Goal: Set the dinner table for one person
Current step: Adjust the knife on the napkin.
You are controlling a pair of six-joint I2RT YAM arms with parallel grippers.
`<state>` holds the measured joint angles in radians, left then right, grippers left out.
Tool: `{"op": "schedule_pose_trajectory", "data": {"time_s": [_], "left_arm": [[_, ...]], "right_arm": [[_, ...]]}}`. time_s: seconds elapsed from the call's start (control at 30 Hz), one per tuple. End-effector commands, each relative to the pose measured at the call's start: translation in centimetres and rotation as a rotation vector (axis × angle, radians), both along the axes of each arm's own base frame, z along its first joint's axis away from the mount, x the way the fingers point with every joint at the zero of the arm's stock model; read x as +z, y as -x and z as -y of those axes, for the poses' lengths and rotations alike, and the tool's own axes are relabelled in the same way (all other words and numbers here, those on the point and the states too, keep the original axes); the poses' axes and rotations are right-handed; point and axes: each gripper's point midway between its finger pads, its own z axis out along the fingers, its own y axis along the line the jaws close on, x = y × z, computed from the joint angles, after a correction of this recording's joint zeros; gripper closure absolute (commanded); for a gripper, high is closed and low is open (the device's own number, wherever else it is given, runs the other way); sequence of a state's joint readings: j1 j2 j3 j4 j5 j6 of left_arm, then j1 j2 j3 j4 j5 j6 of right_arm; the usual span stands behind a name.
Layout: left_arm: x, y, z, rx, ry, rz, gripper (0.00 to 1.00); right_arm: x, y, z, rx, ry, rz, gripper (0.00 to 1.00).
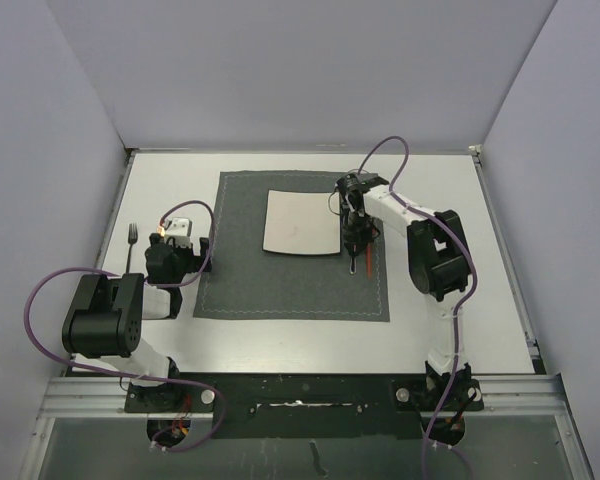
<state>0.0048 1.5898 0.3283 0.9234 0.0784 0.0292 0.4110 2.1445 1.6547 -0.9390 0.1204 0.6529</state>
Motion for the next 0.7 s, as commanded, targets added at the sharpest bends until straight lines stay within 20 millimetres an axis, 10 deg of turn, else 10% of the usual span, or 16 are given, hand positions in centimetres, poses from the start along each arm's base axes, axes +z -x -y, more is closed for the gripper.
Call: {"op": "schedule_pose_trajectory", "data": {"time_s": [0.0,0.23,0.67], "left_arm": [[1.3,-1.3,-0.2,0.013,0.01,0.051,0.02],[1.3,-1.3,-0.2,0.013,0.01,0.051,0.02],[1.3,-1.3,-0.3,0.013,0.01,0.051,0.02]], "right_arm": [[0.5,-1.2,-0.1,-0.023,-0.005,0.027,0.99],[0.7,-1.1,0.1,-0.02,0.002,0.032,0.7],[2.1,-1.3,0.5,-0.011,0.013,0.063,0.52]]}}
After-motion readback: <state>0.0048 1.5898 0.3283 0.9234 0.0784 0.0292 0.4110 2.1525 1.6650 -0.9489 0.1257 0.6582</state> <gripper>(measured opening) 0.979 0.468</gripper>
